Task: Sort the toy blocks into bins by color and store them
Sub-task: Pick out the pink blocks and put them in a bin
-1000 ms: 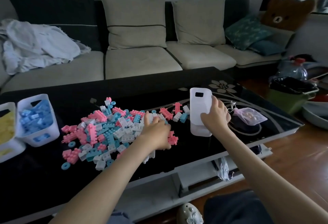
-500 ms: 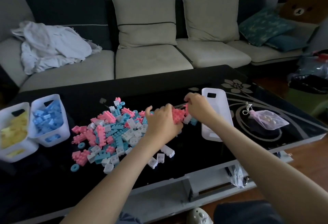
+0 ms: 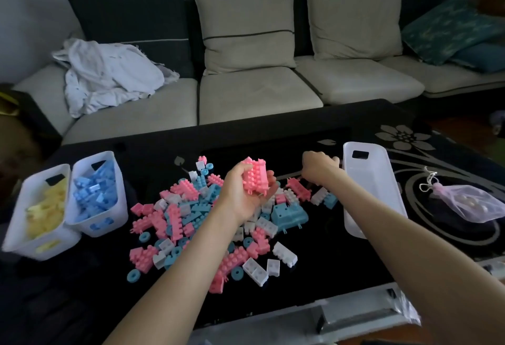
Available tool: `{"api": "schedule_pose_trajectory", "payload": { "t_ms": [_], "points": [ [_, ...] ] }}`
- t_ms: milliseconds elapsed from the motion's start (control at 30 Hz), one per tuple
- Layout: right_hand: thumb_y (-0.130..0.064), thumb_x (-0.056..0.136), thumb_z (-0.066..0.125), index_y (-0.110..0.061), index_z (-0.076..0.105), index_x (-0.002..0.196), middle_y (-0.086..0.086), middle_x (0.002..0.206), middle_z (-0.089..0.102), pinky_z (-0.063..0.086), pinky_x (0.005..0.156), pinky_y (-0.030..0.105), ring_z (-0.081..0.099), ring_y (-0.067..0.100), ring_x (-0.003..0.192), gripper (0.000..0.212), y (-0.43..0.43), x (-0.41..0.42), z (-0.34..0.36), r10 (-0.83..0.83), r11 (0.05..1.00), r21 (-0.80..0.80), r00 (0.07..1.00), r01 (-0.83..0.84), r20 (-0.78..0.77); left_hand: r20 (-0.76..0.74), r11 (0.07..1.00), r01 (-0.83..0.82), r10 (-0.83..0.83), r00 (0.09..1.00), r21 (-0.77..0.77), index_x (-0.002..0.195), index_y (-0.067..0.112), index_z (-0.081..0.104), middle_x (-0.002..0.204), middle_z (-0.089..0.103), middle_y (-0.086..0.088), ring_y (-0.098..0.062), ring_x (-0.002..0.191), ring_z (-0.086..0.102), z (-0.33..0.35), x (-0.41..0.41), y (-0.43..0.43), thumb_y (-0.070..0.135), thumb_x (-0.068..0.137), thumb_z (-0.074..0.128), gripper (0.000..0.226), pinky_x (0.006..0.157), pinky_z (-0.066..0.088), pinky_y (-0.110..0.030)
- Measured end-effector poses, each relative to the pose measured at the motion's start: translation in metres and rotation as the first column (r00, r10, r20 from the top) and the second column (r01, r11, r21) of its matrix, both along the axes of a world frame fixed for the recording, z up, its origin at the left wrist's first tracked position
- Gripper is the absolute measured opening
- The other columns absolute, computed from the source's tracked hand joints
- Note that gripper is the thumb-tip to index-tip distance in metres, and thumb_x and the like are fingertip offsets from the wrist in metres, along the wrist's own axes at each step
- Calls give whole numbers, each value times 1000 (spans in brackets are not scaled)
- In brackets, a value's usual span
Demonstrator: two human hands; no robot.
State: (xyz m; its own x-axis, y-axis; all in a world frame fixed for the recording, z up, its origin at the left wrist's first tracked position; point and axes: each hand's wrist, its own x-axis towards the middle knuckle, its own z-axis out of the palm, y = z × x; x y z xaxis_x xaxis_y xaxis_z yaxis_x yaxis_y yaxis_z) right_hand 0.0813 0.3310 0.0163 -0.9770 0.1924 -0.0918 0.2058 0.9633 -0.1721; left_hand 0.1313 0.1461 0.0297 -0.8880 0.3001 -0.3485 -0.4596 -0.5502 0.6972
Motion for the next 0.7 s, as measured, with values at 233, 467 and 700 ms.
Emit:
{"api": "schedule_pose_trajectory", "payload": {
  "t_ms": [233,467,700],
  "points": [
    [-29,91,53,-14,52,119,8,121,48,48,91,43,53,29,105,32,-14,6,5,154,988,-28,982,-152,112,54,994,54,-49,997,-92,89,-3,61,69,69,-15,-22,63,68,-8,-4,12,4,87,58,8,60,58,-32],
    [-24,86,61,-10,47,122,9,110,56,54,83,38,60,25,94,41,-21,17,11,113,990,-105,977,-95,183,94,993,1,10,995,-116,93,-2,62,77,68,-15,-20,64,70,-14,-6,8,16,86,67,20,58,57,-29],
    [-32,80,68,-5,13,143,10,113,60,38,104,46,56,29,109,88,-17,18,5,65,977,-213,986,-31,155,136,987,-36,57,989,-154,96,-1,61,90,62,-17,-22,68,67,-10,0,8,25,85,66,28,56,56,-29]
  ]
}}
